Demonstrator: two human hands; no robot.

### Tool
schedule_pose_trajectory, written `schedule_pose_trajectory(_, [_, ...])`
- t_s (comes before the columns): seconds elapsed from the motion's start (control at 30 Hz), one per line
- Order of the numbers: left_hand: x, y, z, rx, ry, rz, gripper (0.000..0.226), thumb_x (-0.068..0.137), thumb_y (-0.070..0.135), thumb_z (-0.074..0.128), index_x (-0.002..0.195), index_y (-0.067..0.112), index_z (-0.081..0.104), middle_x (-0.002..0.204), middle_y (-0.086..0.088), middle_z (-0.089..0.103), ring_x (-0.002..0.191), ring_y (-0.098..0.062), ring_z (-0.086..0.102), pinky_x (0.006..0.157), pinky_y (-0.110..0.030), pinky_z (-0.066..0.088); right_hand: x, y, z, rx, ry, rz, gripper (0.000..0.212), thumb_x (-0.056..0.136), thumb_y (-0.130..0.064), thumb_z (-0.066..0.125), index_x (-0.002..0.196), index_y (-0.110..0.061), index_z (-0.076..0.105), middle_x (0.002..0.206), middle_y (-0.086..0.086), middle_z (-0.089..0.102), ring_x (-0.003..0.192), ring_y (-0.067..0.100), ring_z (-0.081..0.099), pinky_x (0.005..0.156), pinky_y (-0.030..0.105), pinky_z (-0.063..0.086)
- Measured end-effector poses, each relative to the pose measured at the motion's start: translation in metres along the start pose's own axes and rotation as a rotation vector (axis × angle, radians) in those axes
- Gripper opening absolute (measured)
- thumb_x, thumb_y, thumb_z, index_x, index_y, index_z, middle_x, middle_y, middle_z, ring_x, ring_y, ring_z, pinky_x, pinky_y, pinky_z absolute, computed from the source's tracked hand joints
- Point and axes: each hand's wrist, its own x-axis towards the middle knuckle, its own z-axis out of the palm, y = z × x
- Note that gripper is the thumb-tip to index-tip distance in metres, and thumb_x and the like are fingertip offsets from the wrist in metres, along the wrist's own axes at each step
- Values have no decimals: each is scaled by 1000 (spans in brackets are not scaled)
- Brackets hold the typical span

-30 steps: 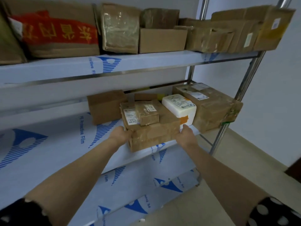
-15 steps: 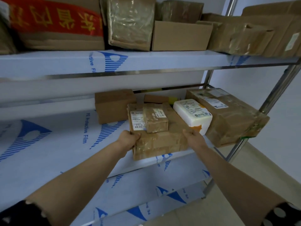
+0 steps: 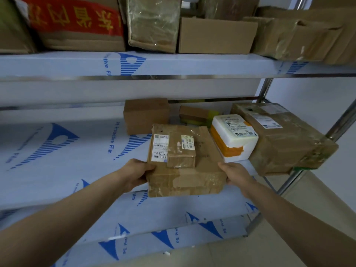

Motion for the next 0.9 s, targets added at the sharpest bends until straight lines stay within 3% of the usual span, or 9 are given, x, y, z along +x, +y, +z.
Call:
schedule_pose_trajectory(0.13, [9,11,0,45,66,-8,16,93,16,59,102,3,60,103,-14,66,97,-27,63,90,-39,51,7,-16,3,37,-23,-6,49,98,-38,48,138,-10,47,135,8,53,122,26,51,102,34,41])
schedule_pose_trajectory(0.27, [13,24,6,7,97,-8,15,96,20,55,91,6,55,95,-12,63,82,-23,60,82,-38,49,13,-26,5,74,-73,61,62,95,-46,50,144,-11,37,142,7,47,128,27,46,106,38,39])
schedule_pose_trajectory(0.37, [16,28,8,-17,87,-6,16,97,19,53,94,3,54,99,-14,63,93,-28,61,84,-42,50,33,-14,2,130,-112,80,64,91,-47,54,143,-13,39,140,7,50,124,28,51,106,47,41])
schedule_pose_trajectory(0.43, [19,25,7,-29,80,-13,16,98,12,51,105,-2,55,107,-18,63,98,-32,62,83,-44,51,32,-14,3,168,-140,92,54,94,-39,53,140,-12,43,136,9,54,121,28,53,104,49,43])
schedule_pose_trajectory(0.5, [18,20,5,-15,76,-15,17,97,5,50,110,-4,56,109,-19,63,98,-33,62,82,-45,51,21,-19,4,163,-156,92,36,99,-26,49,130,-9,50,126,10,60,113,27,57,99,44,46])
schedule_pose_trajectory(0.6, [17,10,-2,6,84,-31,13,97,-1,47,101,-6,58,107,-20,63,100,-34,62,82,-45,51,17,-13,5,167,-207,92,20,101,-21,46,118,-14,55,111,9,64,101,25,61,84,37,51])
schedule_pose_trajectory(0.67, [15,7,-5,4,86,-44,12,97,-1,47,100,-4,58,104,-19,64,99,-33,62,83,-45,51,17,-10,6,177,-228,99,23,100,-24,49,119,-12,56,108,9,66,100,26,62,80,36,52])
schedule_pose_trajectory(0.8, [16,12,-4,-6,93,-50,10,95,10,57,101,2,58,97,-14,66,91,-27,63,83,-45,51,23,-13,8,217,-229,113,33,97,-31,53,120,-8,57,110,12,67,100,29,64,85,39,53])
schedule_pose_trajectory(0.9, [18,19,2,-18,92,-70,14,92,13,61,101,3,58,100,-15,67,95,-30,63,87,-47,51,29,-17,8,247,-224,130,36,97,-32,53,122,-6,57,112,14,67,100,30,65,89,42,53])
